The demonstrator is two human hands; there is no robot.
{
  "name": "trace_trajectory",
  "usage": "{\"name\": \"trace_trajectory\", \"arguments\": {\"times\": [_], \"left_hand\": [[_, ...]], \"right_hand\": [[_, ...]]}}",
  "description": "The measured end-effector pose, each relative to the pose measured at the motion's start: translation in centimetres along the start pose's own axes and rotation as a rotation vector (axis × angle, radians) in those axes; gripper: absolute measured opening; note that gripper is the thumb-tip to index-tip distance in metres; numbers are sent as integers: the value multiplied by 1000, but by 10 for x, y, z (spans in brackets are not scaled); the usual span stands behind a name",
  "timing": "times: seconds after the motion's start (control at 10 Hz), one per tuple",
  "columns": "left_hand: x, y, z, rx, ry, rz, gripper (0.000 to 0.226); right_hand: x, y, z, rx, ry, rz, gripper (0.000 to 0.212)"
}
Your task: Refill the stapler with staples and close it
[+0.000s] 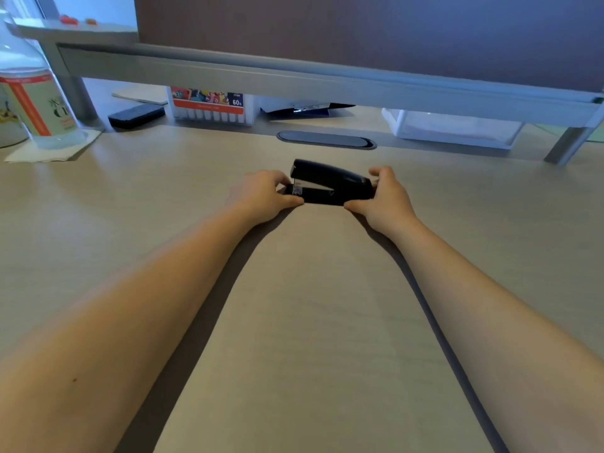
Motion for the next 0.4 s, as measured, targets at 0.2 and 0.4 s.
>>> {"name": "trace_trajectory", "arguments": {"times": [0.2,0.4], "left_hand": [[-6,-7,24,-15,19,37,48],[-4,10,-26,71,42,153,67]], "right_hand": [[-6,-2,25,-49,13,-13,64],[0,12,-25,-16,63,-193,45]]}}
Point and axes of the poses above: each hand's wrist, its own z-axis towards the middle knuckle, its own y-axis out of the back of the hand, x = y × z, the point moved 6 cm from there along z, towards the middle knuckle, and after that the axes turned 4 degrees about -x, right-handed, at the moved point
